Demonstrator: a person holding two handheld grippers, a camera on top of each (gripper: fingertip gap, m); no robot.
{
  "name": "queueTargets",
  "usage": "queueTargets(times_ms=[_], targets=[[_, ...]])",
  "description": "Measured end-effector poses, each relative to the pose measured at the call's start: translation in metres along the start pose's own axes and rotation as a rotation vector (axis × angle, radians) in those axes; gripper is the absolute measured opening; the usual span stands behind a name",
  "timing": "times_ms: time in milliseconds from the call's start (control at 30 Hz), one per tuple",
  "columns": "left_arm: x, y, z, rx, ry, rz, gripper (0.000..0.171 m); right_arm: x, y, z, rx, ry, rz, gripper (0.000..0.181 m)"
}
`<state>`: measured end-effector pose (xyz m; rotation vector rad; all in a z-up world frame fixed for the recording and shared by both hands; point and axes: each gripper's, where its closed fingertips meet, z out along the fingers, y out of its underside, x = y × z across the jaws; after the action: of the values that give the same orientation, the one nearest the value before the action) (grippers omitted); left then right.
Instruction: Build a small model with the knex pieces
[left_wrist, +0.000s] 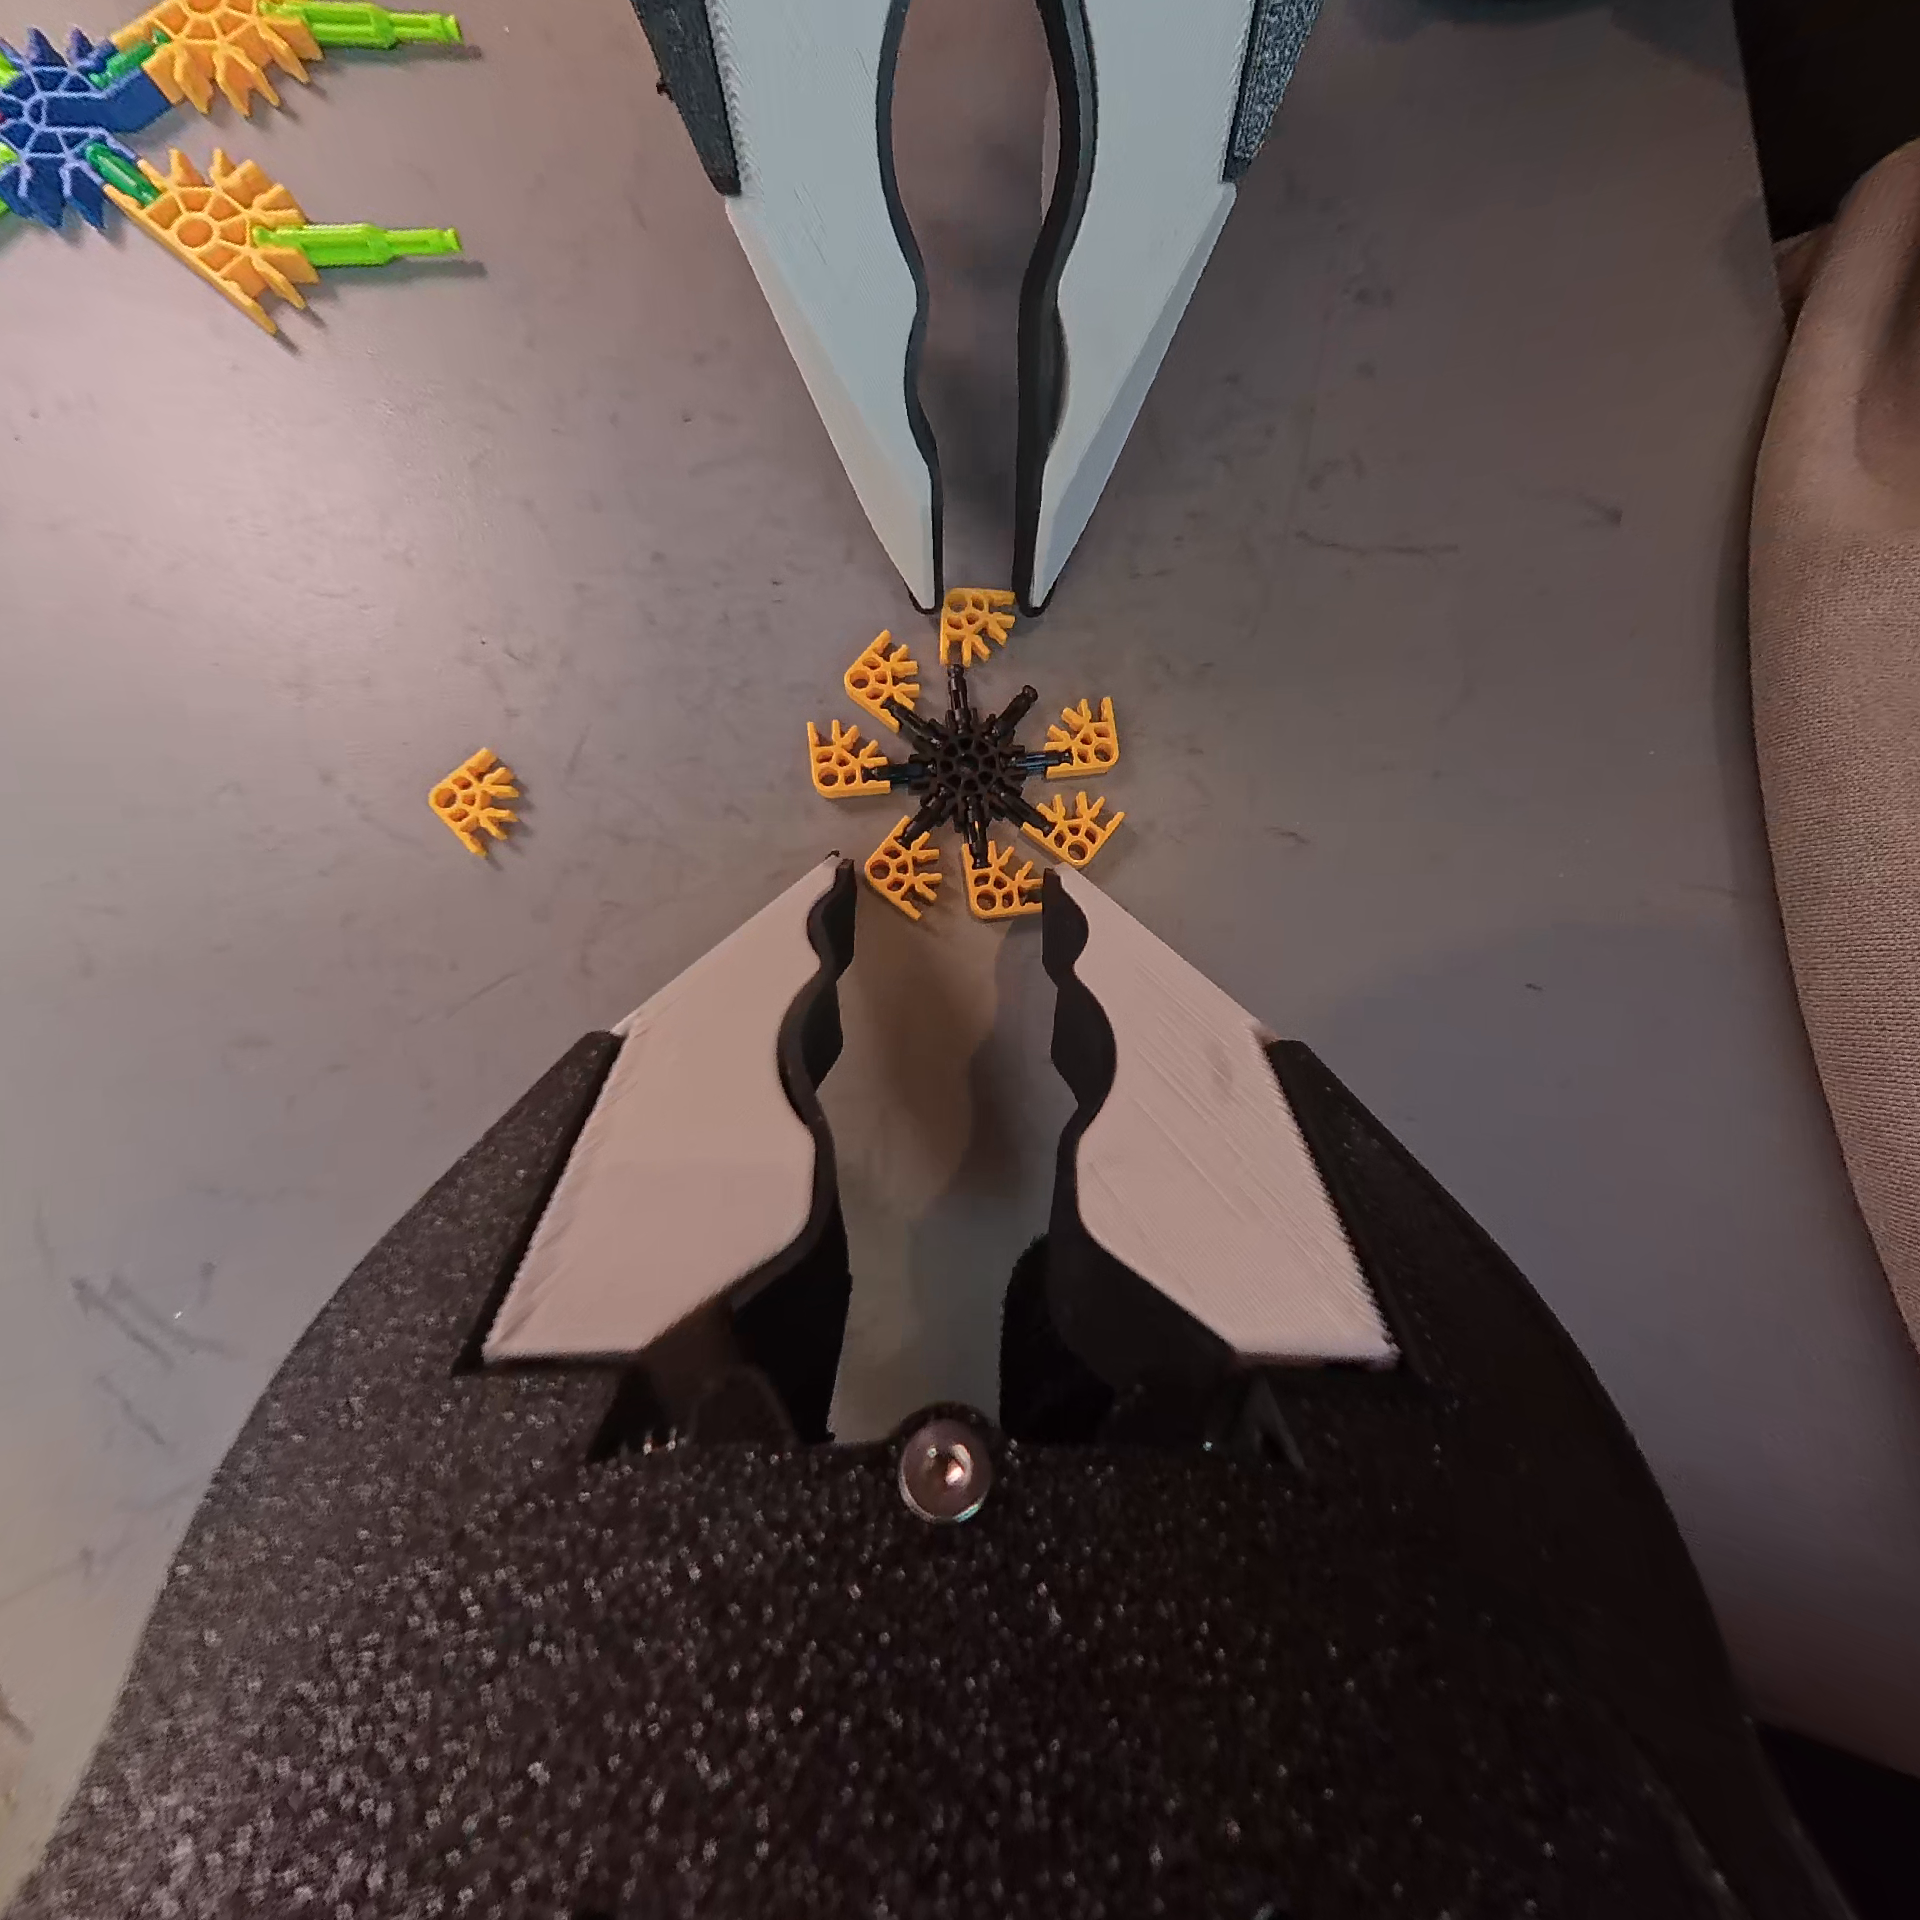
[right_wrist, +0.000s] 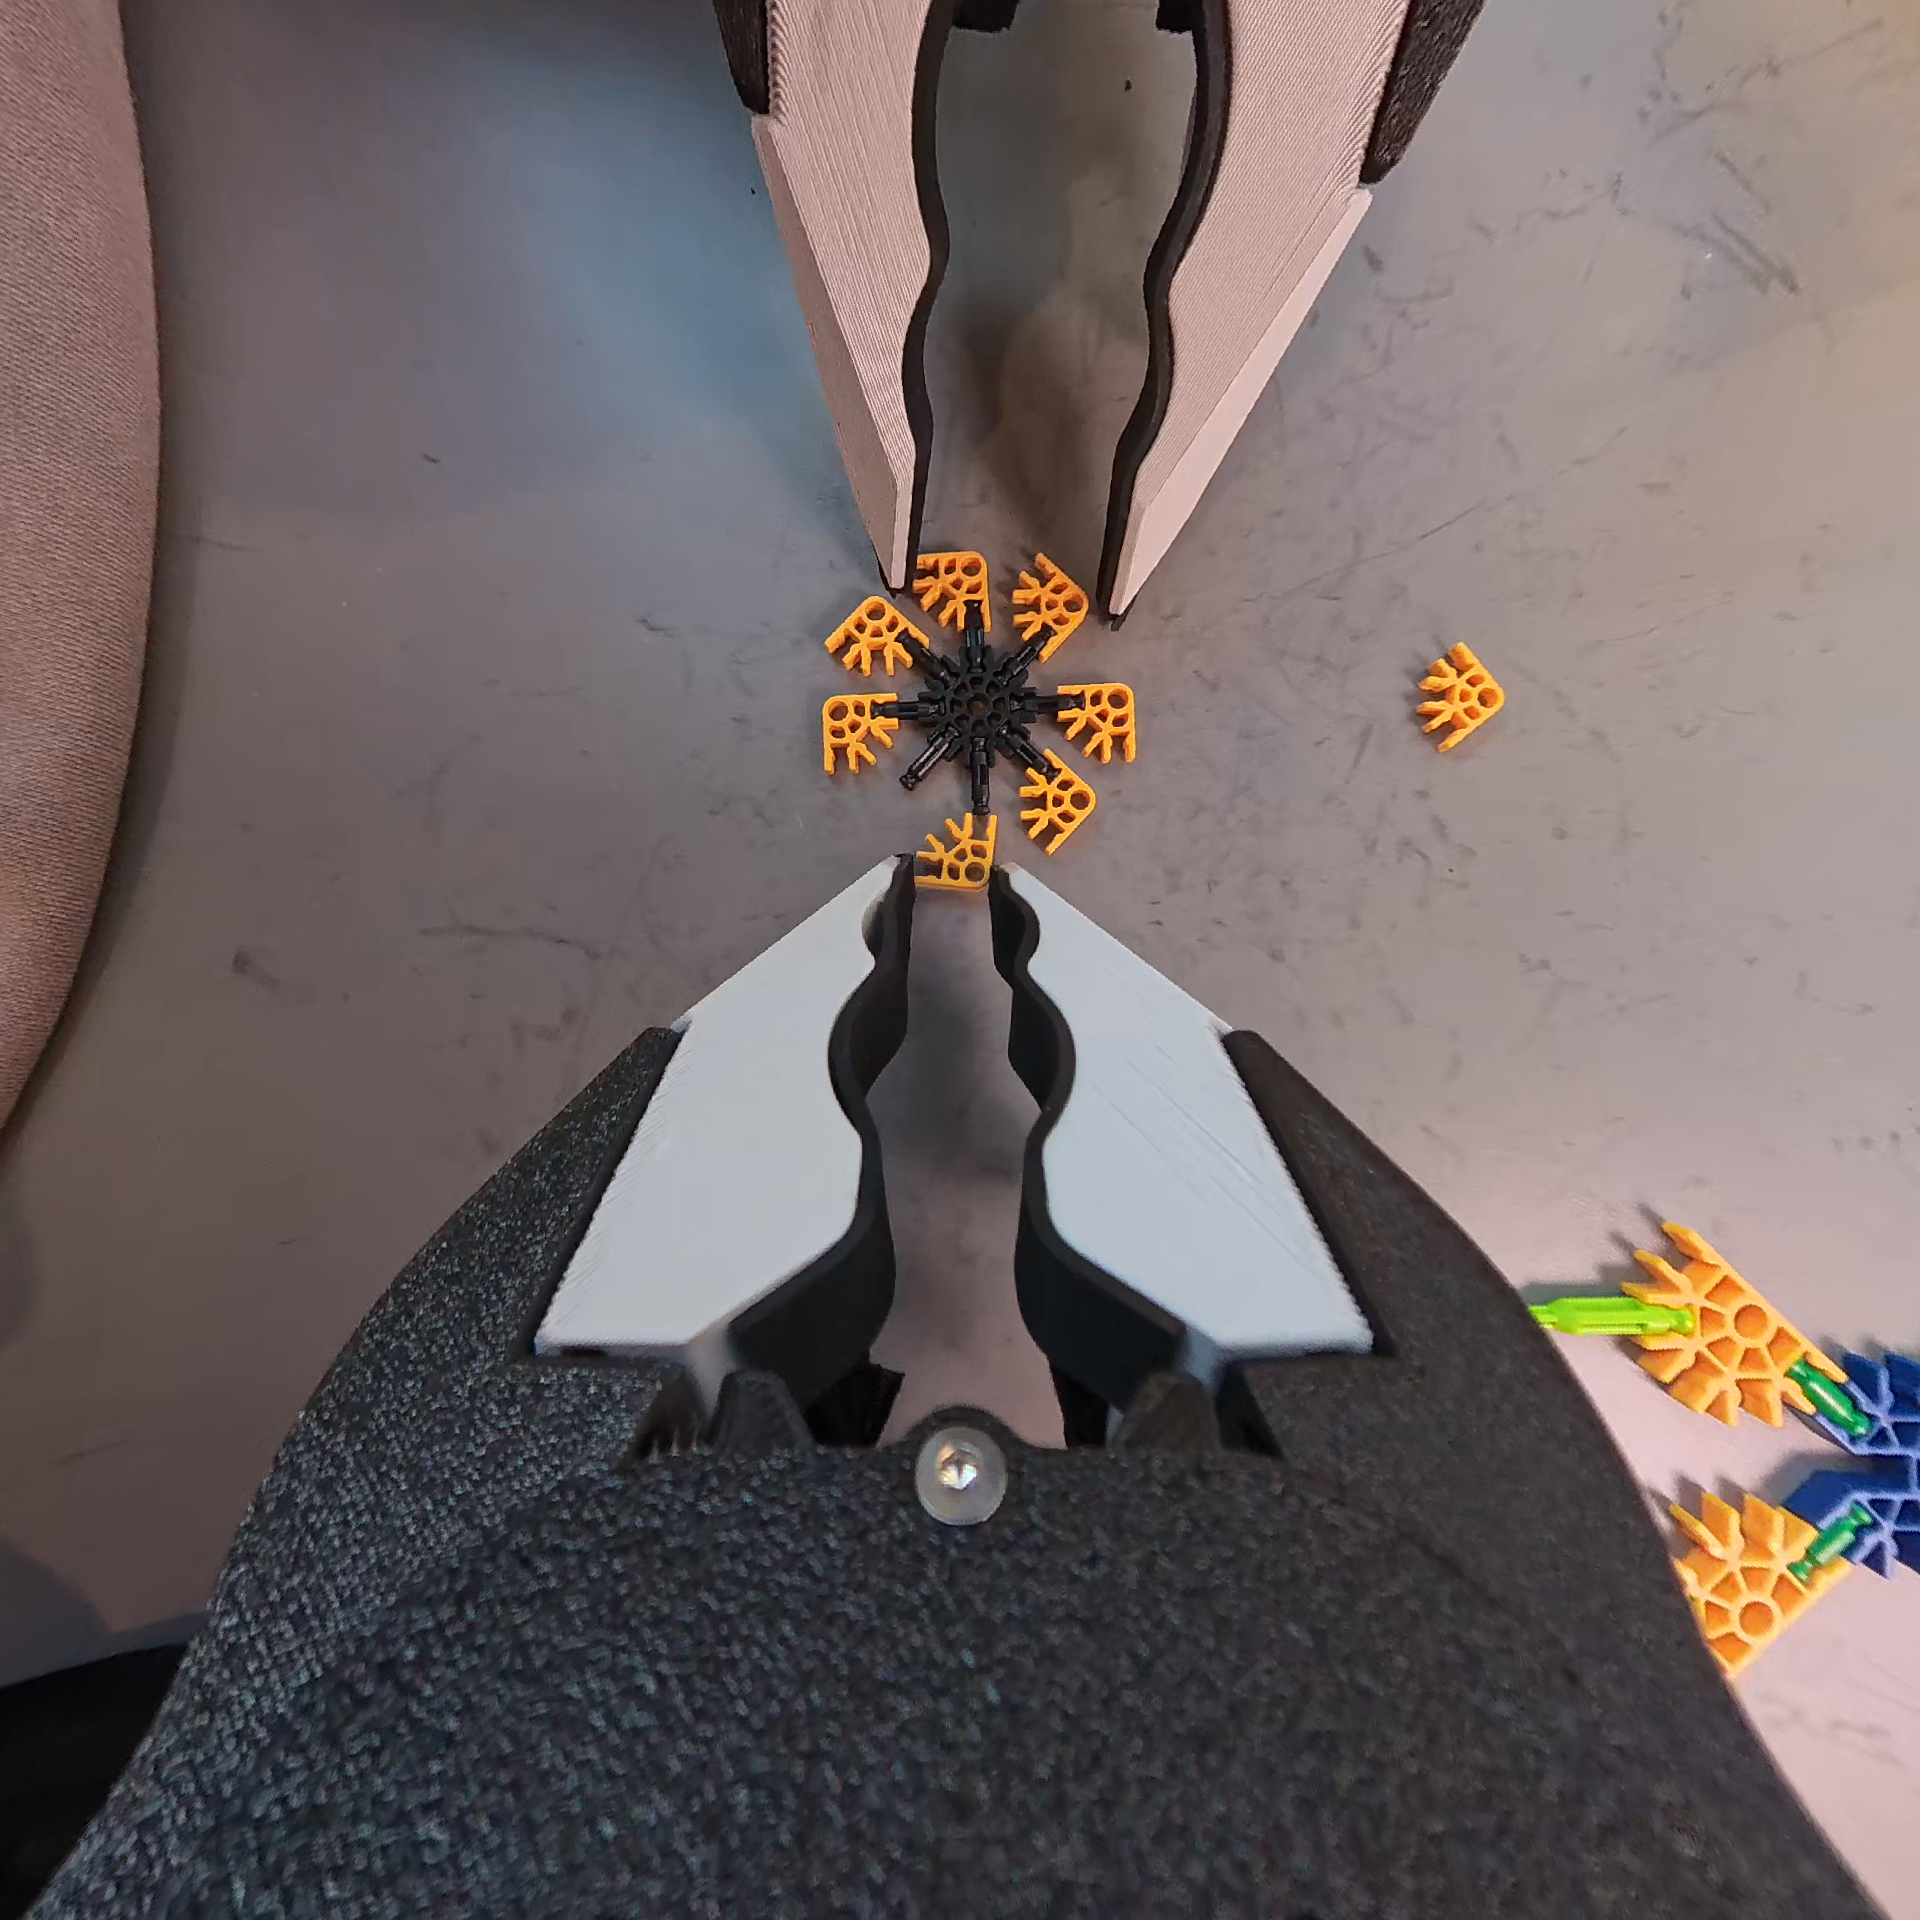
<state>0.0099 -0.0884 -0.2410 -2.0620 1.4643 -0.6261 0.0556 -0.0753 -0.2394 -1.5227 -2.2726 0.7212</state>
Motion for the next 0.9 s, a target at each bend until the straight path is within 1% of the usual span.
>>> queueTargets(times_ms=[167,367,600,900], targets=[[-0.0001,-0.0001,0.0,-0.001,-0.001,-0.002,0.036,0.0012,-0.0058,-0.001,0.023,0.008,0.001,0.013],[0.0001,-0.0002,0.0001,0.0,0.0,-0.001,0.036,0.0009,-0.0035,0.004,0.006,0.003,-0.003,0.013],[-0.0004,-0.0002,0.0,0.003,-0.001,0.003,0.035,-0.0009,-0.0045,0.0047,0.016,-0.008,-0.016,0.015],[-0.0009,0.0,0.0,0.018,0.006,0.012,0.035,-0.0008,-0.0049,0.0057,0.029,-0.015,-0.025,0.014]])
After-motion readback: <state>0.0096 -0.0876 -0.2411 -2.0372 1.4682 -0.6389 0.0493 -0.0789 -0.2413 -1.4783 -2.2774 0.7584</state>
